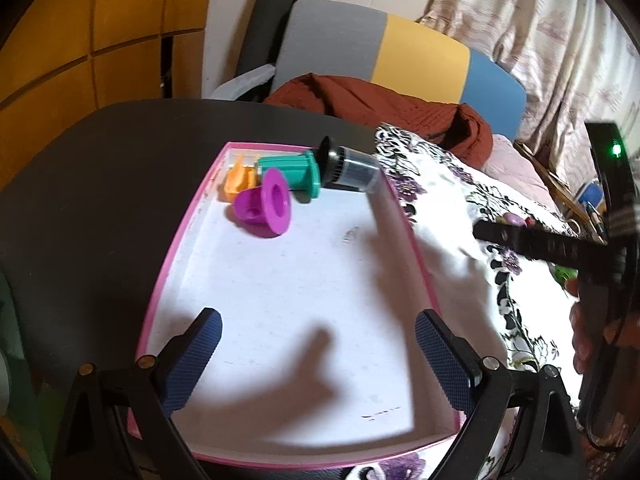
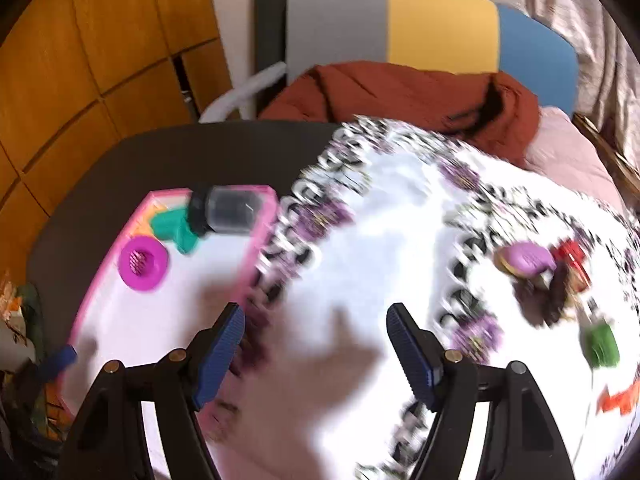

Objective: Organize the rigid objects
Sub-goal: 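Lower the black jar into the tray beside the green spool, open right gripper, then move the right gripper to the green-and-white bottle and grasp it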

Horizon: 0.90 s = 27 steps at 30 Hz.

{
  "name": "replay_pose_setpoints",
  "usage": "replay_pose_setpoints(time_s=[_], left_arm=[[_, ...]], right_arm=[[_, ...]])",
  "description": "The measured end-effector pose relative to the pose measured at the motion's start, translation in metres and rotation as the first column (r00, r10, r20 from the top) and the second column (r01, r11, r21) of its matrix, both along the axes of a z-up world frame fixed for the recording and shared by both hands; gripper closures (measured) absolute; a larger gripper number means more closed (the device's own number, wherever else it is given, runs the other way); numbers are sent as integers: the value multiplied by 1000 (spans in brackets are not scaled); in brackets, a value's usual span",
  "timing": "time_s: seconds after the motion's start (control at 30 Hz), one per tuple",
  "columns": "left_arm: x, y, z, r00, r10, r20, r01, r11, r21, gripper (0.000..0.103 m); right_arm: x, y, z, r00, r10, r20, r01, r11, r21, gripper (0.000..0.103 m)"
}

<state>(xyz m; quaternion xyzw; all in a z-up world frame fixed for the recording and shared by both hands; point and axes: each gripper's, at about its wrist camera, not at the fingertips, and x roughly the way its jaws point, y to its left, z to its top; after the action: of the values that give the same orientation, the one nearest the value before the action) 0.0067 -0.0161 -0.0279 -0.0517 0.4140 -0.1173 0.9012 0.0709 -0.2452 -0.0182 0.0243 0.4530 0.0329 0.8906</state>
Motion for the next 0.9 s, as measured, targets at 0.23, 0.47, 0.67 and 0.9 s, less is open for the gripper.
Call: replay_pose_setpoints(time_s=[0.23,0.47,0.67,0.9], left_arm=[[-8,-21,6,998,-60,14,60,998,-1,5],[-16,-50,11,989,-145,21,145,989,-2,5],[-21,-80,14,975,-223,19,223,975,11,5],[-30,-109,16,957,-290,8,290,957,12,3]], right_arm=[[-30,-48,-8,996,-85,-29,85,996,-4,28],[-49,-95,-12,985,-168,-46,168,986,-4,28],[-61,-137,-10,967,-253,-33,253,967,-5,28],[-70,-183,-1,931,-365,8,365,931,-10,28]])
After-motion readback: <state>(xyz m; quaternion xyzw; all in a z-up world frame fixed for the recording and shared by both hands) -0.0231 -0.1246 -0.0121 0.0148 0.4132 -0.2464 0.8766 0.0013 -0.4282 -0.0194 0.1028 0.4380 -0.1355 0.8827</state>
